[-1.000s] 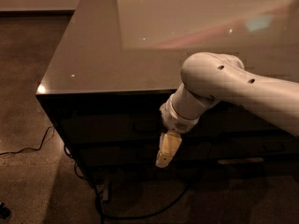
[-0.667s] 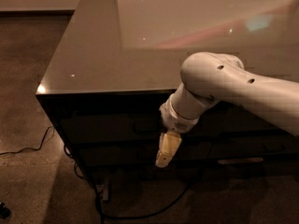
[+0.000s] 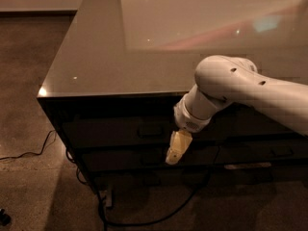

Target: Open top drawer

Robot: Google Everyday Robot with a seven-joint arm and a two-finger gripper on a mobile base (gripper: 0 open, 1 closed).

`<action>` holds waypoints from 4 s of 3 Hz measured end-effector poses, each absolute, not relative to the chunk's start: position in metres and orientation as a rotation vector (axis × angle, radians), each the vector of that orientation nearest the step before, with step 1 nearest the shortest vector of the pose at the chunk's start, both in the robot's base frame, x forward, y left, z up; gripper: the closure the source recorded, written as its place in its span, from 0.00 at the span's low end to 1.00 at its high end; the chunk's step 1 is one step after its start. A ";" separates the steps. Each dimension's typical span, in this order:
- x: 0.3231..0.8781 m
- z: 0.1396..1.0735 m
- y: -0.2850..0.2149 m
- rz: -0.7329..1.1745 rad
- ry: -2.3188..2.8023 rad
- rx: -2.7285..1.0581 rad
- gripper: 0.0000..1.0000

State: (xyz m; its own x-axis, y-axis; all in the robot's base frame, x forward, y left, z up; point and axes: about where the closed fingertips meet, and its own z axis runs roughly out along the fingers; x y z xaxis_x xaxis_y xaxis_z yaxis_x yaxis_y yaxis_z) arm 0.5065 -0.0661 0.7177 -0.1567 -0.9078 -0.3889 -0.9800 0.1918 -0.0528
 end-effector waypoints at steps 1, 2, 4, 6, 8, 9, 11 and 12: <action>0.524 0.714 -0.071 0.257 2.147 -1.766 0.00; 0.533 0.696 -0.065 0.249 2.141 -1.785 0.00; 0.547 0.656 -0.058 0.222 2.197 -1.770 0.00; 0.554 0.635 -0.069 0.181 2.248 -1.777 0.19; 0.551 0.643 -0.073 0.173 2.267 -1.779 0.65; 0.537 0.654 -0.075 0.166 2.273 -1.794 0.88; 0.524 0.659 -0.077 0.161 2.279 -1.799 0.63; 0.524 0.659 -0.077 0.161 2.279 -1.799 0.39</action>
Offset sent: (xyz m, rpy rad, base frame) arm 0.0394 0.0064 -0.0422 -0.0389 -0.0300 0.0071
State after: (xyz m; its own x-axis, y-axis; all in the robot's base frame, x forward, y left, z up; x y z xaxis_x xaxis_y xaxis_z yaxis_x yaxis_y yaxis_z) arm 0.5241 -0.0768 0.6595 -0.2178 -0.9437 -0.2491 -0.9693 0.2389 -0.0573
